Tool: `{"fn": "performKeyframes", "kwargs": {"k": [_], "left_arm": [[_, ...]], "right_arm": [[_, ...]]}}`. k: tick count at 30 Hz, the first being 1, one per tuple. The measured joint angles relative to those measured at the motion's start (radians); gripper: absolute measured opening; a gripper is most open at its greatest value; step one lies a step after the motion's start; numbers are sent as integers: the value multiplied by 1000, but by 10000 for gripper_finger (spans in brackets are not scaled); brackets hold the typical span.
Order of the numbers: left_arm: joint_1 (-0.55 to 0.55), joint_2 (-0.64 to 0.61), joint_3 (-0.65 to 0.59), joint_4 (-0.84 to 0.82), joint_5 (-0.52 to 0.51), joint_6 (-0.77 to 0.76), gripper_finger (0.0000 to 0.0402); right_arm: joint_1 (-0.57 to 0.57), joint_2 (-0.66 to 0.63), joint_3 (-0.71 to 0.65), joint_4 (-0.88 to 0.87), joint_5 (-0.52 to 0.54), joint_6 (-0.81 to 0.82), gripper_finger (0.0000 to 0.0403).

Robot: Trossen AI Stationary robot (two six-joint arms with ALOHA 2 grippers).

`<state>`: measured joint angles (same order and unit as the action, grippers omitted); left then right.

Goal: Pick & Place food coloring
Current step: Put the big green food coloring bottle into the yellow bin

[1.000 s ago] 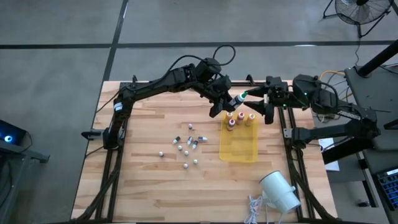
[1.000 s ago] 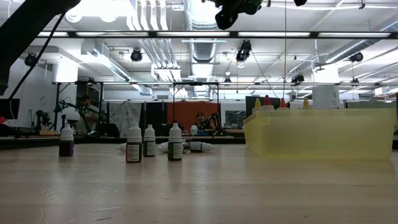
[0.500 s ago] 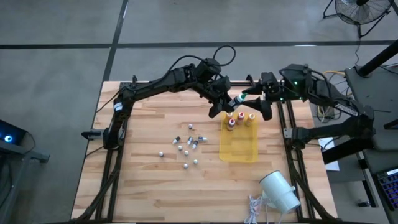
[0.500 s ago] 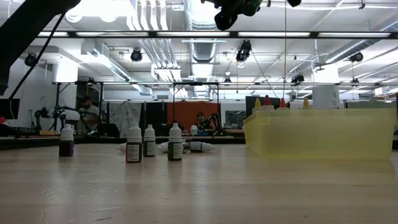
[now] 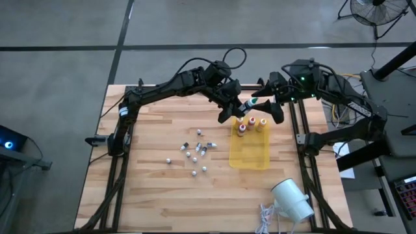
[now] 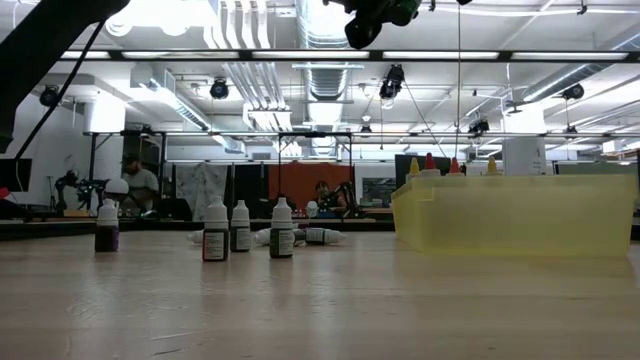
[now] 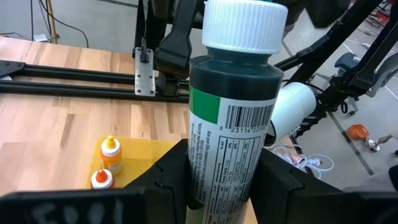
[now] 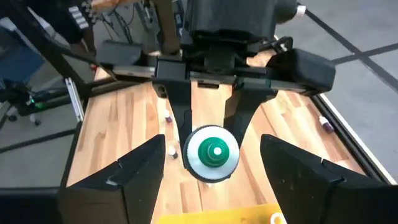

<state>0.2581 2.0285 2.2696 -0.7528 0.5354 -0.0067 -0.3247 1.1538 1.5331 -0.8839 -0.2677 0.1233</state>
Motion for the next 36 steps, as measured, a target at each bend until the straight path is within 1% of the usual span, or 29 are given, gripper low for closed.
{"fn": "performKeyframes", "kwargs": {"k": [8,21,24,36], "left_arm": [[0,0,0,-2,-1,0,108],[0,0,0,-23,-1,4,108],[0,0,0,-23,-1,4,108],[0,0,0,-23,-1,9,108]], "right_arm": [[-3,51,10,-34,-45,-27,254],[-4,39,16,-31,-47,-15,253],[-4,39,22,-33,-47,-13,244],[-4,39,28,-33,-49,-14,189]]}}
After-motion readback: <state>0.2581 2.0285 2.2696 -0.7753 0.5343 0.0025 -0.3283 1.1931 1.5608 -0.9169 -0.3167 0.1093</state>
